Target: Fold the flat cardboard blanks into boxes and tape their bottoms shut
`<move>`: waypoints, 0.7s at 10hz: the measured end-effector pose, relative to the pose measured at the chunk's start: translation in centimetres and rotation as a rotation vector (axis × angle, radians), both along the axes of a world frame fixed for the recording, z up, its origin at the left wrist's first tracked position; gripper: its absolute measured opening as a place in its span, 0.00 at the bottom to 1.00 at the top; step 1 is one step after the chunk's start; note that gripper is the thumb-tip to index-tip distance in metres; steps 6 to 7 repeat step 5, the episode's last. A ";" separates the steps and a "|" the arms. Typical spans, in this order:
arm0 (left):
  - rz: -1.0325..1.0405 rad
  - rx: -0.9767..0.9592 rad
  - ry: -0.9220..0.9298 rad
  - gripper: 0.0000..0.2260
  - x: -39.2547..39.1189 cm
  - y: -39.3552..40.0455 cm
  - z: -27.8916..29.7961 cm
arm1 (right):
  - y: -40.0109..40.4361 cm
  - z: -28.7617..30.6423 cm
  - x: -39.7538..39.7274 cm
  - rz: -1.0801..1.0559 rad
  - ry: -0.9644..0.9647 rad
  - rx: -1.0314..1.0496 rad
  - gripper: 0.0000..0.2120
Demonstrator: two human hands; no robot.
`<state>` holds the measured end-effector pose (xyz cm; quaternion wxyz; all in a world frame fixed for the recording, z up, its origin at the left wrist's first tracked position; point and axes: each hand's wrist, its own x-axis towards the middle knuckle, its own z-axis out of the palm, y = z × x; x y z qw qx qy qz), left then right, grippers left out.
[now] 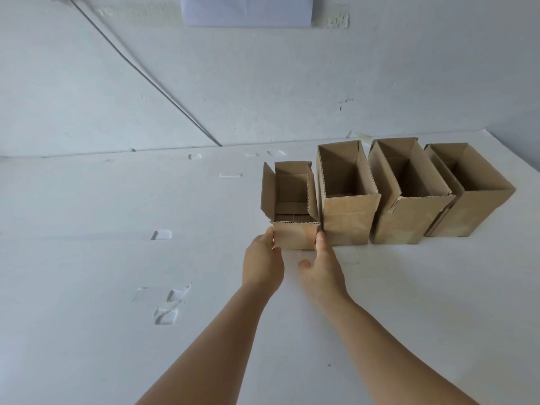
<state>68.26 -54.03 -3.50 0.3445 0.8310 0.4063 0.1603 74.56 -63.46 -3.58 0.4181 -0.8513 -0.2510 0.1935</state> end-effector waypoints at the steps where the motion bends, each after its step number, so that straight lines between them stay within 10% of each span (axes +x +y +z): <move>1: -0.035 -0.039 0.046 0.22 -0.3 -0.2 0.4 | 0.1 0.0 0.0 -0.002 0.001 0.012 0.32; 7: -0.239 0.252 0.341 0.25 -4.7 -2.4 4.0 | -3.6 2.5 -1.6 0.140 -0.193 -0.167 0.28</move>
